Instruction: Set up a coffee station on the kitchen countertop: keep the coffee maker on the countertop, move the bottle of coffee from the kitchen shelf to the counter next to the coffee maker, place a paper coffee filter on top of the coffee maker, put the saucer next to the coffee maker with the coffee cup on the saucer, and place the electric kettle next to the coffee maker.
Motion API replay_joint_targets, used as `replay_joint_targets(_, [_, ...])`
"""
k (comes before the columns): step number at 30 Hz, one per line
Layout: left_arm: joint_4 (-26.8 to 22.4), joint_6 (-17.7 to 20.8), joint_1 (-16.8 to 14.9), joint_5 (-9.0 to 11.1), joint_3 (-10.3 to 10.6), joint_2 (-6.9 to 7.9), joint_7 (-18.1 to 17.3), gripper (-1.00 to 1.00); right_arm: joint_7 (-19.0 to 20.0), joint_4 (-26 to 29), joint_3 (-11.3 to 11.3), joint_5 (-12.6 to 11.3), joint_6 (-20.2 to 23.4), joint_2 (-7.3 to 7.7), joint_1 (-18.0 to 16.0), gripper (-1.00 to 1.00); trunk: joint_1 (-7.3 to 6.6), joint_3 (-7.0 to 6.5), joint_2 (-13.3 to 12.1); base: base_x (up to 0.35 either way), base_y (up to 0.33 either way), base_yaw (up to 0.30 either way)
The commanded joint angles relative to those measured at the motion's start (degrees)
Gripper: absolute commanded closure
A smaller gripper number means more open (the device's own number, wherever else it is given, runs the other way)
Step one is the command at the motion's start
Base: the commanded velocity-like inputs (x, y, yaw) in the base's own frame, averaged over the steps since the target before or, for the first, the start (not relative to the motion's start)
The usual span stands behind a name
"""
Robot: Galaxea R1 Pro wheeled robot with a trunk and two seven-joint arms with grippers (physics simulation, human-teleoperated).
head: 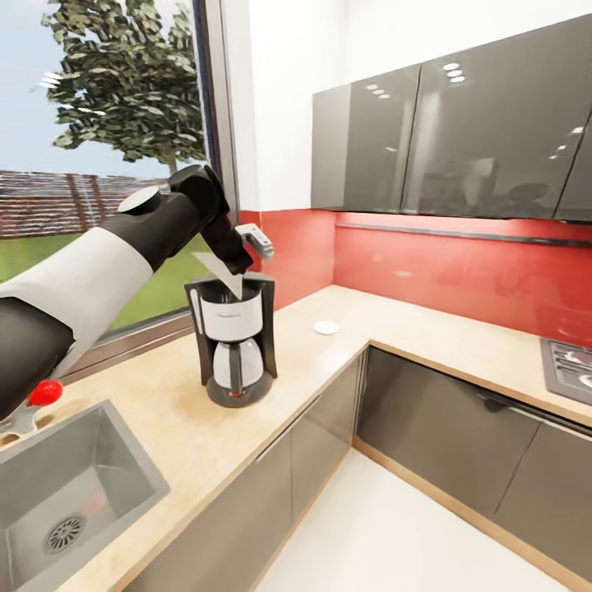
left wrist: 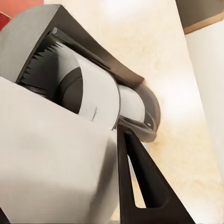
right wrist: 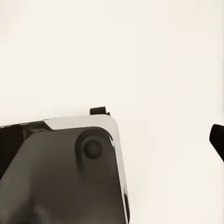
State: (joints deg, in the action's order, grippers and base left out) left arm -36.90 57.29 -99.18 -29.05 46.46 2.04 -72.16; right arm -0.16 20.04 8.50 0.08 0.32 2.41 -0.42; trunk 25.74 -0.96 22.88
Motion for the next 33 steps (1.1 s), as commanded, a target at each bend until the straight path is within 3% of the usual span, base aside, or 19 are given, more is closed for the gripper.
replay_joint_targets(1, [-0.2, 0.4, 0.0, -0.6, 0.1, 0.00, -0.3, 1.00, 0.0, 0.0, 0.2, 0.0, 0.0, -0.03, 0.0, -1.00, 0.04, 0.03, 0.0, 0.145, -0.248, 0.022])
replay_joint_targets(18, [-0.3, 0.3, 0.0, -1.2, 0.2, 0.64, 3.3, 1.00, 0.1, -0.2, -0.1, 0.3, 0.2, -0.03, 0.0, -1.00, 0.04, 0.03, 0.0, 0.026, -0.237, 0.001])
replay_joint_targets(23, [-0.3, 0.4, 0.0, -3.7, 0.3, 1.25, 5.0, 1.00, 0.0, -0.3, -0.1, 0.3, 0.2, -0.03, 0.0, -1.00, 0.04, 0.03, 0.0, 0.000, -0.033, 0.000])
replay_joint_targets(30, [-0.2, 0.5, 0.1, -10.7, 0.4, 1.46, 5.3, 1.00, 0.0, -0.3, -0.1, 0.3, 0.1, -0.03, 0.0, -1.00, 0.04, 0.03, 0.0, 0.000, -0.004, 0.000])
replay_joint_targets(33, [-0.1, 0.5, 0.1, -12.2, 0.5, 1.47, 5.4, 1.00, 0.0, -0.3, -0.1, 0.3, 0.0, -0.03, 0.0, -1.00, 0.04, 0.03, 0.0, 0.000, 0.000, 0.000])
